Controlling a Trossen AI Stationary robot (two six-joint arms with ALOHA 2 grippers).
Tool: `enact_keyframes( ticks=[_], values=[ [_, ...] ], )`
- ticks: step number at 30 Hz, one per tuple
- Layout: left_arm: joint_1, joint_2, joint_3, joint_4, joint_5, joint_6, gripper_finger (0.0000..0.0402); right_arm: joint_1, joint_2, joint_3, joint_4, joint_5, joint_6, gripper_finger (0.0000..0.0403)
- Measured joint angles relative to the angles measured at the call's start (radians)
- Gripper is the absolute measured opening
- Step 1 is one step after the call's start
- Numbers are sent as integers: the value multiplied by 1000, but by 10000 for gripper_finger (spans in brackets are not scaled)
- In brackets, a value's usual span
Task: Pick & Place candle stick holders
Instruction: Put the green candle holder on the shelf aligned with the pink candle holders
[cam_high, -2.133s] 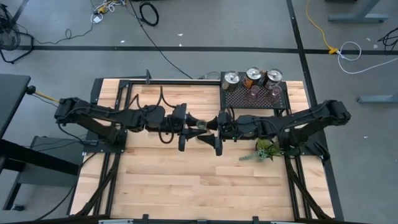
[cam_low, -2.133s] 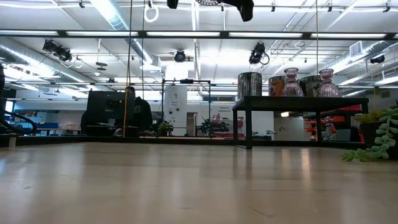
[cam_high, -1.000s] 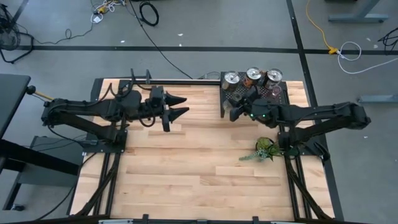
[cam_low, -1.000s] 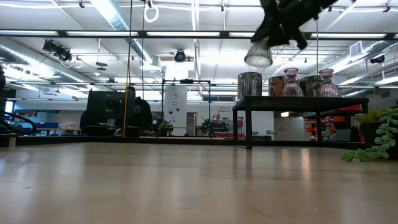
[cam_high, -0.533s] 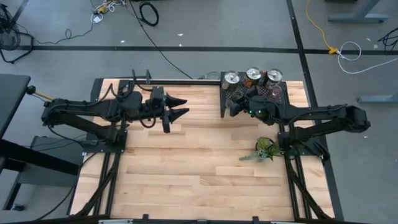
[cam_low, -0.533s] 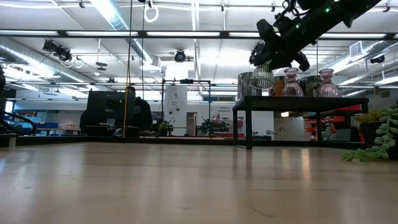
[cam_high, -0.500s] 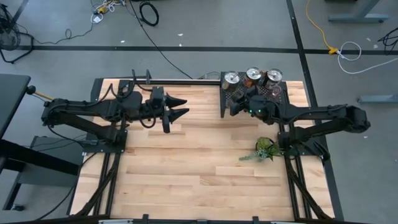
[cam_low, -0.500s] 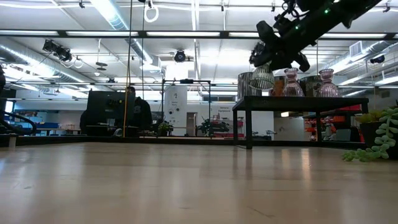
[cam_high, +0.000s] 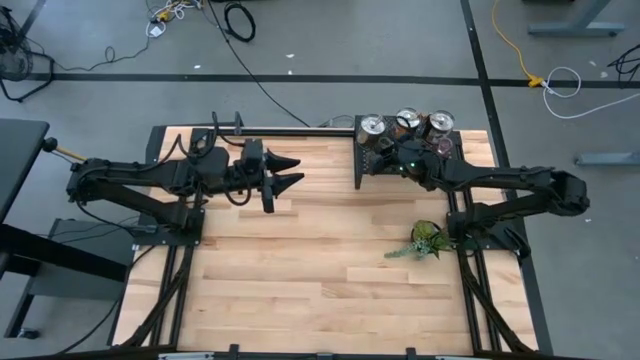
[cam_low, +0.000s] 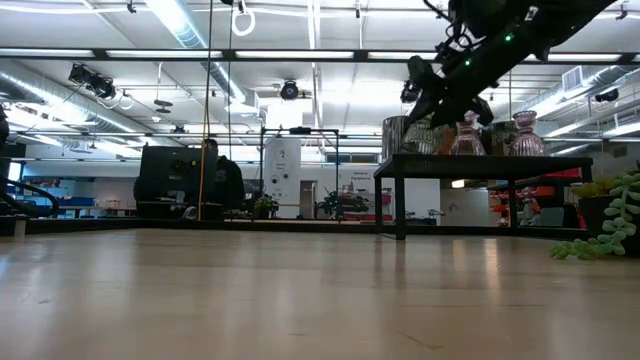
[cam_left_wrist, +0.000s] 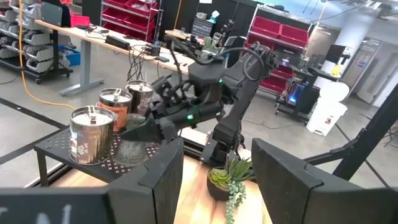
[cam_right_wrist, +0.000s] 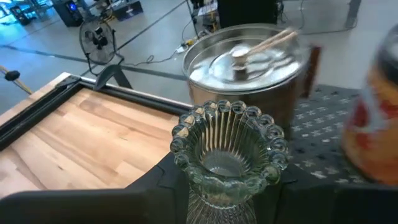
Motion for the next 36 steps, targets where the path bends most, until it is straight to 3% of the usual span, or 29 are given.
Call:
enact_keyframes(
  ticks=[11,16,19,28,36],
  values=[
    [-2,0,0,0,0,-1,192,-12,82,4,72,-26,-15,114],
    [-2,0,0,0,2,-8,192,-12,55,0,27,1,-14,189],
    [-2,0,0,0,3,-12,192,-12,47,0,19,10,-7,208],
    [-2,0,0,-1,3,-27,192,-12,42,8,36,12,-18,181],
    [-2,0,-1,-22,3,-27,193,-12,-6,95,-38,31,-97,165]
  ],
)
